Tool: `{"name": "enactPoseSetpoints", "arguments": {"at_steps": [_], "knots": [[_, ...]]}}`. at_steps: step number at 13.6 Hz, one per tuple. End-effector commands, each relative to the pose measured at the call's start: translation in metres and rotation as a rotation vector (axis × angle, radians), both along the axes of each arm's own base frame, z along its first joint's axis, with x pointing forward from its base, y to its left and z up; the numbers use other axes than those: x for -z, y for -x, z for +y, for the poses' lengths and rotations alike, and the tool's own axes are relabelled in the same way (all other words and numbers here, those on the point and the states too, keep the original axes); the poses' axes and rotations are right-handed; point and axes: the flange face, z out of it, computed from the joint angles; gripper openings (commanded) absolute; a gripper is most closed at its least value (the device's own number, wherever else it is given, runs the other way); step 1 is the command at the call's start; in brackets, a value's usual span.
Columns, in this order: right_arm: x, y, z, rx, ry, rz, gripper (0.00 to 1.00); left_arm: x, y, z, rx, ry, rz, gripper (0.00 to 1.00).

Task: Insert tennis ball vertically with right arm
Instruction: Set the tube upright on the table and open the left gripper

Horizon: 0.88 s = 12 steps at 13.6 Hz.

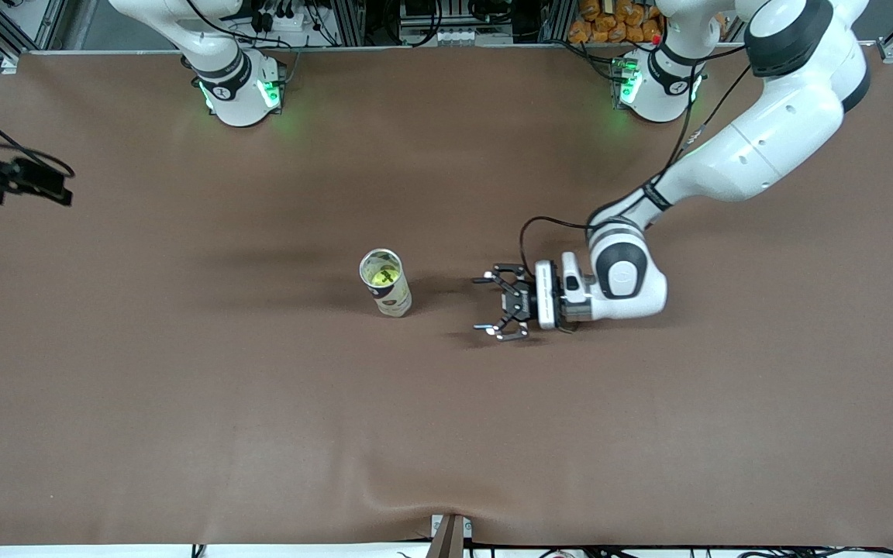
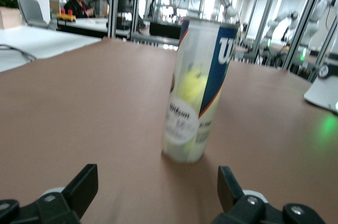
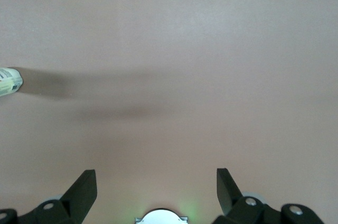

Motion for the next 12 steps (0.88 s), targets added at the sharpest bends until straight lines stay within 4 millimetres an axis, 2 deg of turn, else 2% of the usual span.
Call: {"name": "enactPoseSetpoints", "arguments": {"at_steps": [1,2,5,7,8,10,12], "knots": [[-0.015,0.023,-0.001,-0.014,0.004,0.0,1.0,-0.01,-0.012,0.036,0.03,-0.078,0.009,1.0],[-0.019,0.027,-0.004,-0.001,0.002,-0.003,1.0,-0.017,-0.019,0.043,0.035,-0.106,0.019,1.0],[-0.017,0.032,-0.006,0.118,-0.073,0.029,1.0,-0.055,-0.043,0.06,0.066,-0.204,0.044,1.0],[-0.018,0.033,-0.004,0.112,-0.072,0.032,1.0,-0.092,-0.061,0.073,0.087,-0.264,0.068,1.0],[-0.02,0.033,-0.005,0.108,-0.068,0.027,1.0,-0.091,-0.068,0.091,0.08,-0.321,0.113,1.0],[-0.026,0.031,-0.007,0.109,-0.065,0.01,1.0,-0.115,-0.076,0.099,0.091,-0.377,0.153,1.0],[-0.025,0.025,-0.01,0.101,-0.06,-0.004,1.0,-0.122,-0.077,0.109,0.077,-0.432,0.211,1.0]]}}
